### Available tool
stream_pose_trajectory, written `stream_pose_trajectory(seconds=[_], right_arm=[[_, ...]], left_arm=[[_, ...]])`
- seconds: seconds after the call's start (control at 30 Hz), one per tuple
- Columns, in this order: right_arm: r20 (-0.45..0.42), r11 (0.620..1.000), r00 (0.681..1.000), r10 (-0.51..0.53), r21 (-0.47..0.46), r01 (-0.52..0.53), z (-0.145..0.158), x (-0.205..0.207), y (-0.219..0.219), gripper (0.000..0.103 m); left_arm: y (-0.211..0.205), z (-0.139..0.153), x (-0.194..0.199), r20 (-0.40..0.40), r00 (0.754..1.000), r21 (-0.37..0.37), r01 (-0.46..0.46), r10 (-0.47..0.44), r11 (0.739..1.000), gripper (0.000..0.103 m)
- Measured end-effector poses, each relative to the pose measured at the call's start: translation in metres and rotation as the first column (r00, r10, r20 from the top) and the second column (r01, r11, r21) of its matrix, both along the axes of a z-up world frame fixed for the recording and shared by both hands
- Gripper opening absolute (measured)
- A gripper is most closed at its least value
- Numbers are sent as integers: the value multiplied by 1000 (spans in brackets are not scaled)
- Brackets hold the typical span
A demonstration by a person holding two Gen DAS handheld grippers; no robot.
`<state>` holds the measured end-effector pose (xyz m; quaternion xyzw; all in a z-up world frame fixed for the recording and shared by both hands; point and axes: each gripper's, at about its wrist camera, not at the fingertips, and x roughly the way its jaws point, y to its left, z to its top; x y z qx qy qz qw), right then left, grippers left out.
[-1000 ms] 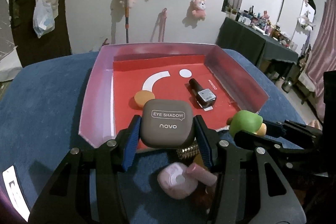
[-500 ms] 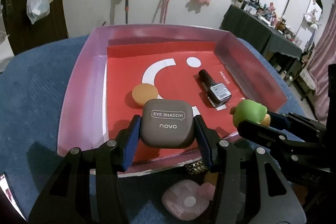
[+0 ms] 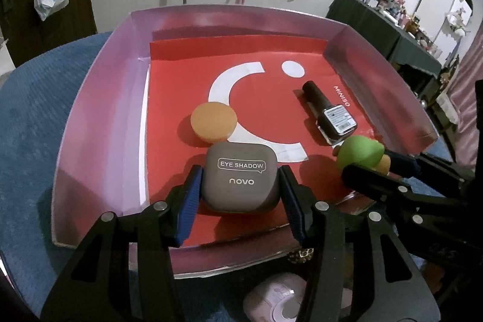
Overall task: Organize rigid objects
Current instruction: 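Carry the eye shadow case with left gripper into the box while right gripper carries the turtle there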
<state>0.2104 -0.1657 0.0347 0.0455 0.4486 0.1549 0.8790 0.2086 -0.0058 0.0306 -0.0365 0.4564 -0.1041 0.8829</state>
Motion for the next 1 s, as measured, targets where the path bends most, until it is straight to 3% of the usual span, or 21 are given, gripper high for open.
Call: stream_pose_trajectory(seconds=[0.27, 1.0], right_arm=[[10, 999, 1000, 1, -35, 0, 1, 3, 5, 50], [-25, 1000, 1000, 8, -5, -8, -11, 21, 10, 50]], left_arm=[[3, -6, 5, -6, 1000, 23, -21, 22, 1000, 48], [7, -9, 11, 0, 999, 35, -47, 47, 998, 49]])
